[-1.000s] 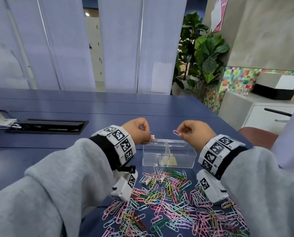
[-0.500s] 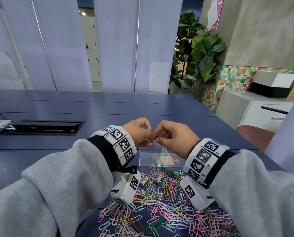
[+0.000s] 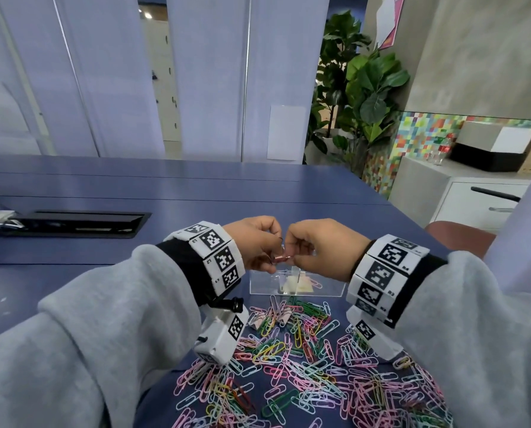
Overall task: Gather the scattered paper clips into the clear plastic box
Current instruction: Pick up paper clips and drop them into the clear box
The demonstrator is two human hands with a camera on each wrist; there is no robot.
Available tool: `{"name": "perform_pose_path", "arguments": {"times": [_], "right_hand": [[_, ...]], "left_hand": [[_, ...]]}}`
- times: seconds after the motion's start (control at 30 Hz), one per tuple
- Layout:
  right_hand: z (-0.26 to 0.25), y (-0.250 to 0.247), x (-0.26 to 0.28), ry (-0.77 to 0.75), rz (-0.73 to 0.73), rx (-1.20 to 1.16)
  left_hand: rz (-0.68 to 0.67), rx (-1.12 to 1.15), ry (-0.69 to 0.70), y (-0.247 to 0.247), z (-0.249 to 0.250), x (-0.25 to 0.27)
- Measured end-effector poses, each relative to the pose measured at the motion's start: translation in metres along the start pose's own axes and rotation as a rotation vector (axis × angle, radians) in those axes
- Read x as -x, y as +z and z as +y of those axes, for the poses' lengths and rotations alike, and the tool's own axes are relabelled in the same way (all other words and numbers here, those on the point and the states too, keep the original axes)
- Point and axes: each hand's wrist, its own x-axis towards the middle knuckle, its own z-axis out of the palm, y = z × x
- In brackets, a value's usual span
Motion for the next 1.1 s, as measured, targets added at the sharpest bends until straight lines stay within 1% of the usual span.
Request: {"name": "perform_pose_path", "arguments": {"times": [0.1, 0.2, 0.3, 0.37, 0.4, 0.5, 0.63, 0.73, 0.83, 1.0, 1.03, 1.1], "right_hand": [[0.004, 0.0, 0.002, 0.02, 0.017, -0.061], [0.009, -0.005, 0.005, 0.066, 0.044, -0.192], [0.02, -0.013, 0.006, 0.141, 0.118, -0.321], [0.032, -0.015, 0.006, 0.23, 0.173, -0.256], [0.039, -0.014, 0.006, 0.286, 0.177, -0.191], [0.054, -0.004, 0.008, 0.409, 0.13, -0.035], [0.06, 0.013, 0.011, 0.492, 0.091, 0.033], [0.06, 0.02, 0.011, 0.484, 0.026, 0.048], [0.057, 0.02, 0.015, 0.432, 0.036, 0.035], [0.038, 0.012, 0.03, 0.314, 0.038, 0.032], [0.032, 0.012, 0.032, 0.279, 0.012, 0.029], [0.017, 0.016, 0.034, 0.217, -0.096, 0.035]], "left_hand": [[0.068, -0.175, 0.056, 0.0, 0.003, -0.004], [0.164, -0.435, 0.142, -0.003, 0.003, -0.007], [0.267, -0.69, 0.176, -0.008, 0.001, -0.01], [0.33, -0.797, 0.189, -0.011, -0.003, -0.013], [0.33, -0.839, 0.186, -0.012, -0.004, -0.014], [0.251, -0.974, 0.179, -0.01, -0.008, -0.019], [0.185, -1.051, 0.181, -0.003, -0.015, -0.026], [0.162, -1.074, 0.165, -0.001, -0.022, -0.029], [0.171, -1.061, 0.186, -0.003, -0.024, -0.023], [0.183, -0.94, 0.21, -0.011, -0.015, 0.002], [0.166, -0.946, 0.193, -0.011, -0.014, 0.008], [0.079, -0.982, 0.12, -0.008, -0.017, 0.018]]}}
